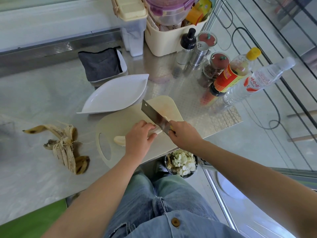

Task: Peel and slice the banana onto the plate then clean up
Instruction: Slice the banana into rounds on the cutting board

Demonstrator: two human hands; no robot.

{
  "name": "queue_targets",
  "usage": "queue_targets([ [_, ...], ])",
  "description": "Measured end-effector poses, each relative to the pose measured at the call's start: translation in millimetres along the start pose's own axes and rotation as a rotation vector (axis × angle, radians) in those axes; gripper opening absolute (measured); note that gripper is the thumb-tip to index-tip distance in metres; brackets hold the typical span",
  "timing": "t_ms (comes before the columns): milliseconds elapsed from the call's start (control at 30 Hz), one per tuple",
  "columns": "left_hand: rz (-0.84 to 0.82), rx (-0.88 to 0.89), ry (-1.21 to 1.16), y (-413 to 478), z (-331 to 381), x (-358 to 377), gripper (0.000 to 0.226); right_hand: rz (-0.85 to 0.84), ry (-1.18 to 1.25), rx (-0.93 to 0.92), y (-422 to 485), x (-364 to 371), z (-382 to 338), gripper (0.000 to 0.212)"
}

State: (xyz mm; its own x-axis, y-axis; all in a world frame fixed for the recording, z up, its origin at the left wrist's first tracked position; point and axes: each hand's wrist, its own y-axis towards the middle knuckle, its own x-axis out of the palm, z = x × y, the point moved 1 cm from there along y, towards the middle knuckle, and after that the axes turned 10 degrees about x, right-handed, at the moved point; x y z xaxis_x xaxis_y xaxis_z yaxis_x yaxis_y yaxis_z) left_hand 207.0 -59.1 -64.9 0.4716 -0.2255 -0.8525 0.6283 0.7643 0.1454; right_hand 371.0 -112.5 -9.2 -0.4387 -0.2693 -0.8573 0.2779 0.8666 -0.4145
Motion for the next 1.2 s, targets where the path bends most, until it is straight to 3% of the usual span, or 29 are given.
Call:
queue_targets([
  [367, -0.053, 0.063, 0.071, -4.3, -3.1, -6.4, 0.035, 0.035, 0.082, 0.052, 9.1, 23.2, 0.3, 0.019],
  [533, -0.045, -0.038, 0.088, -14.1, -22.9, -19.6, 0.033, 0.089, 0.164, 0.02, 8.4, 8.7, -0.6, 0.037],
  [667, 0.001, -0.065, 0.085, -16.2, -26.3, -22.4, 0.033, 0.126, 0.239, -0.015, 3.0, 6.4, 3.6, 0.014],
  [800, 0.136, -0.282, -0.226, -2.8, 2.3, -28.3, 0.022, 0.166, 0.265, -0.108, -2.9, 1.6, 10.2, 0.016],
  [900, 0.005, -0.543, -0.668, 17.2, 28.6, -30.2, 0.04, 0.185, 0.271, -0.198, -8.5, 2.1, 14.4, 0.022],
  [1000, -0.098, -0.694, -1.09, 28.2, 47.0, -26.2, 0.034, 0.193, 0.278, -0.245, -13.4, 7.5, 17.5, 0.029],
  [1100, -0.138, -0.663, -1.182, 26.2, 53.2, -20.0, 0.017, 0.15, 0.355, -0.293, -15.7, 9.0, 17.3, 0.039],
  [1200, -0.147, -0.651, -1.116, 22.4, 49.7, -18.7, 0.021, 0.024, 0.42, -0.315, -15.7, 6.2, 16.9, 0.043],
])
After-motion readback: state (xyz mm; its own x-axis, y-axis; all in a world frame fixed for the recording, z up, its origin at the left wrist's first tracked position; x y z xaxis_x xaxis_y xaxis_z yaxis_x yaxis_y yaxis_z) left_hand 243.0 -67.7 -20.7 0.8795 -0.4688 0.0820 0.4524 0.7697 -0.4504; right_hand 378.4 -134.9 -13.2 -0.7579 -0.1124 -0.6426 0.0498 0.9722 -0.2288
